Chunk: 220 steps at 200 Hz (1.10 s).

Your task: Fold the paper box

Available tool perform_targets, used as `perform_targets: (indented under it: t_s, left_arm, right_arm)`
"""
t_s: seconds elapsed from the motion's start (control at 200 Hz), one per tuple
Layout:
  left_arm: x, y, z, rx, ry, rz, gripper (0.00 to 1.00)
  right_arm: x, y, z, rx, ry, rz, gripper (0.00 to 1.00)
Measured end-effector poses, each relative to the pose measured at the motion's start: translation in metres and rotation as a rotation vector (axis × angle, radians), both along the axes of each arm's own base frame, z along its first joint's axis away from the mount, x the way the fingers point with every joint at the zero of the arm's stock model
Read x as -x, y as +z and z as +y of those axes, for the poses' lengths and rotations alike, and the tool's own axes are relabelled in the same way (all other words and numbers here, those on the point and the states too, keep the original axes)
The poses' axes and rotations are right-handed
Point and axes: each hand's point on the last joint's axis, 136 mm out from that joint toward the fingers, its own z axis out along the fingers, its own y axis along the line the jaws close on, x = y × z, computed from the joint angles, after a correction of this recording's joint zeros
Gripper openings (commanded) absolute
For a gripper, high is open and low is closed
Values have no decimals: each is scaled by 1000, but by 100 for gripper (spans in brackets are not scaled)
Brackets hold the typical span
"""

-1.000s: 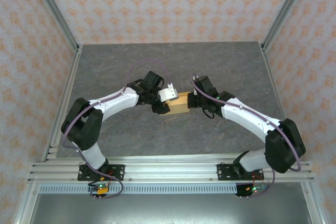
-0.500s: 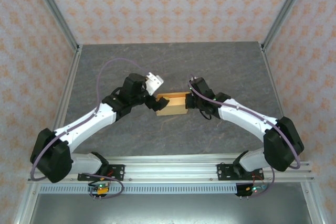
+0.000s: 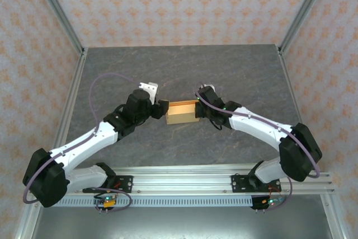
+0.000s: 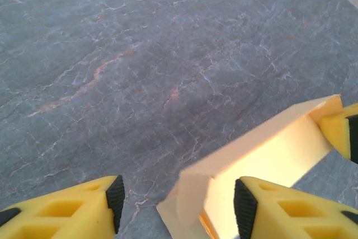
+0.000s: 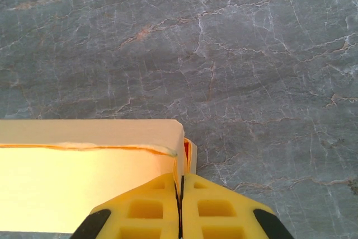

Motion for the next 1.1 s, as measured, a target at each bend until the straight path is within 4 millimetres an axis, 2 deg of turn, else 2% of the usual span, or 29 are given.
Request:
perform_targets:
  t_s: [0.12, 0.205, 0.3, 0.44, 0.541, 0.726, 0.801, 0.896, 1.101]
  left_arm:
    - [0, -14, -5, -25, -15, 30, 60]
    - [-1, -24, -6, -40, -14, 57, 69]
    - [-1, -25, -6, -39, -12, 60, 73]
    - [-1, -20, -5, -35, -12, 44, 60]
    - [-1, -21, -5, -43, -16, 44, 47]
    - [-5, -44, -12, -81, -25, 99, 41]
    - [-7, -51, -14, -93, -27, 117, 35]
    - [-9, -50, -15, -94, -26, 118, 22]
    - [-18, -32, -19, -72, -11, 89, 20]
  right_arm:
    - [-3, 1, 0, 5, -13, -2, 8]
    - [-3, 1, -1, 7, -18, 0, 8]
    - [-3, 0, -2, 8, -26, 4, 8]
    - [-3, 0, -1, 6, -31, 6, 8]
    - [-4, 1, -1, 7, -32, 7, 8]
    - [-5, 1, 0, 8, -33, 8, 8]
    - [-5, 1, 1, 5, -32, 9, 8]
    - [-3, 1, 3, 12, -26, 9, 8]
    - [-2, 0, 6, 67, -27, 4, 8]
